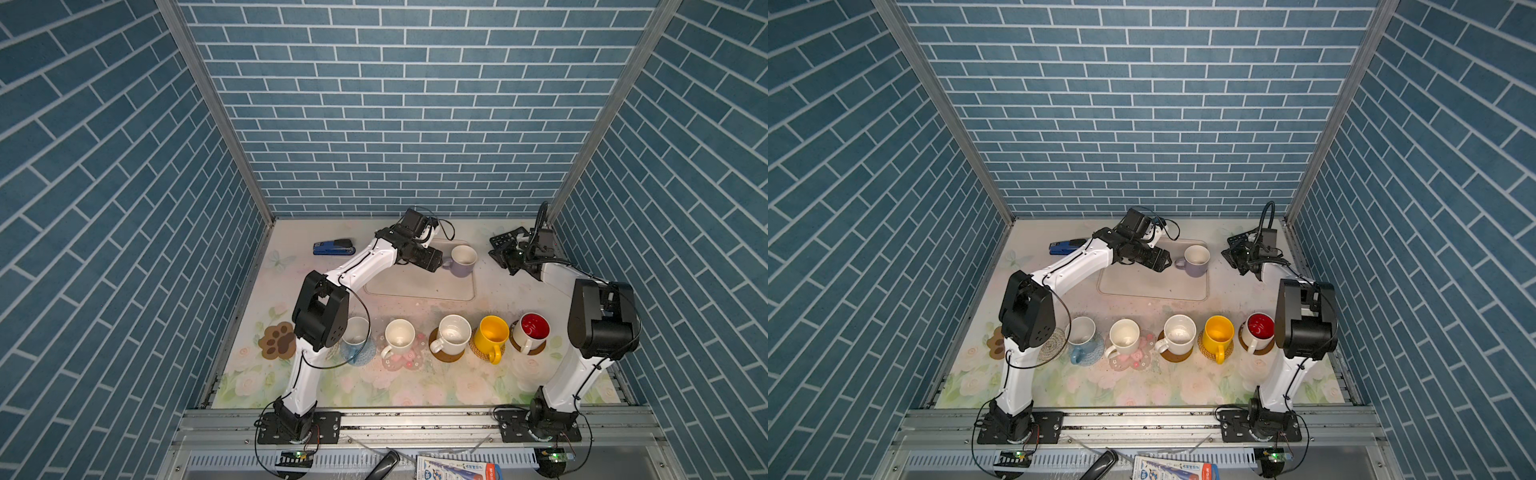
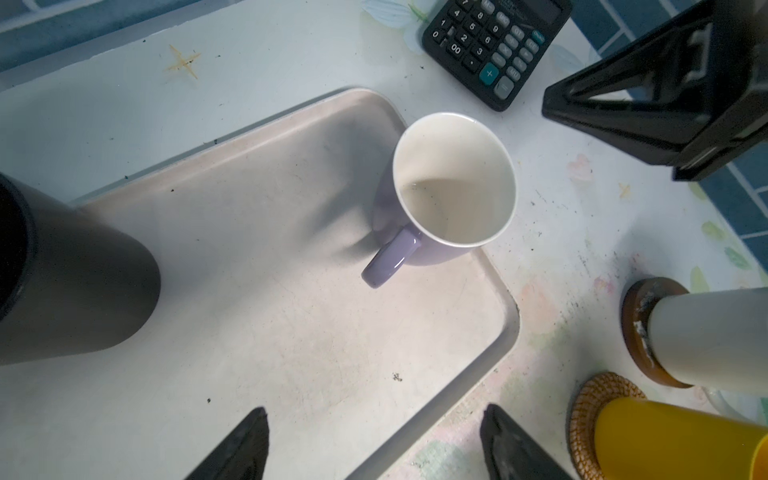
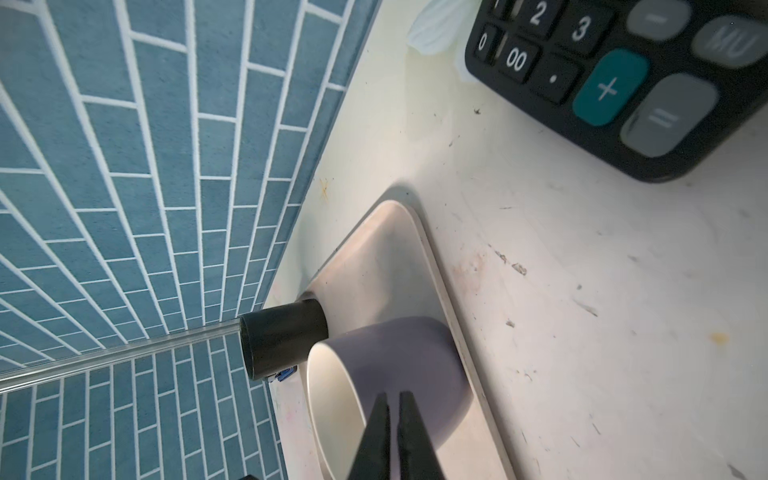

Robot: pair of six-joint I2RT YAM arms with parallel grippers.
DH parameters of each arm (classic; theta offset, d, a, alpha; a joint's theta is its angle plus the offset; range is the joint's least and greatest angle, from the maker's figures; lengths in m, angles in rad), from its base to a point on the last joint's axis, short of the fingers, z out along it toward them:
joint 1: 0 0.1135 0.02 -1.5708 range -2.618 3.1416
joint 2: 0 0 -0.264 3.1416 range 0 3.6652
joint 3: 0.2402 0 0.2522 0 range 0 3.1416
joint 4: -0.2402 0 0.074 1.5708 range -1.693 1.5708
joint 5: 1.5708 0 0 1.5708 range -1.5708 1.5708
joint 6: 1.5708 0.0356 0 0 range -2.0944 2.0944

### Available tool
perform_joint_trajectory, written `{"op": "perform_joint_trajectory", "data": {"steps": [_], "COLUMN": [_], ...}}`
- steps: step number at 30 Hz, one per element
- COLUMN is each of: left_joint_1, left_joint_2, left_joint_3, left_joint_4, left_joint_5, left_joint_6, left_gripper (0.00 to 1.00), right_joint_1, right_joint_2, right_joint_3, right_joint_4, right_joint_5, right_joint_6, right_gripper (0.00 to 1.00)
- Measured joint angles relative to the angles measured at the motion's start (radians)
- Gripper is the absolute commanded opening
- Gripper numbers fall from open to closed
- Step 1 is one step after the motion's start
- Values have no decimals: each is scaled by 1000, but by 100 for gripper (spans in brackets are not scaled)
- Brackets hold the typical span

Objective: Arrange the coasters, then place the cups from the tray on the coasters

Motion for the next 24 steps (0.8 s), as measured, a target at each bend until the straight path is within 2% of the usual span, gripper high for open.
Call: {"op": "perform_joint_trajectory", "data": {"steps": [12,19,24], "left_joint_1": [0,0,0], "left_joint_2": [7,7,6], "left_joint_3": [-40,-114,-146], "left_joint_4": [105,137,160], "left_joint_5": [11,10,3], "left_joint_6": [11,11,23], "left_gripper": [92,87,79], "right_joint_1": [8,70,120], "right_joint_2": [182,259,267], "right_joint_3": [175,254,290], "right_joint_4": [-14,-39,-48], "right_joint_5": [-53,-95,-107], "right_joint_6": [0,0,0], "right_gripper": [3,2,1]}}
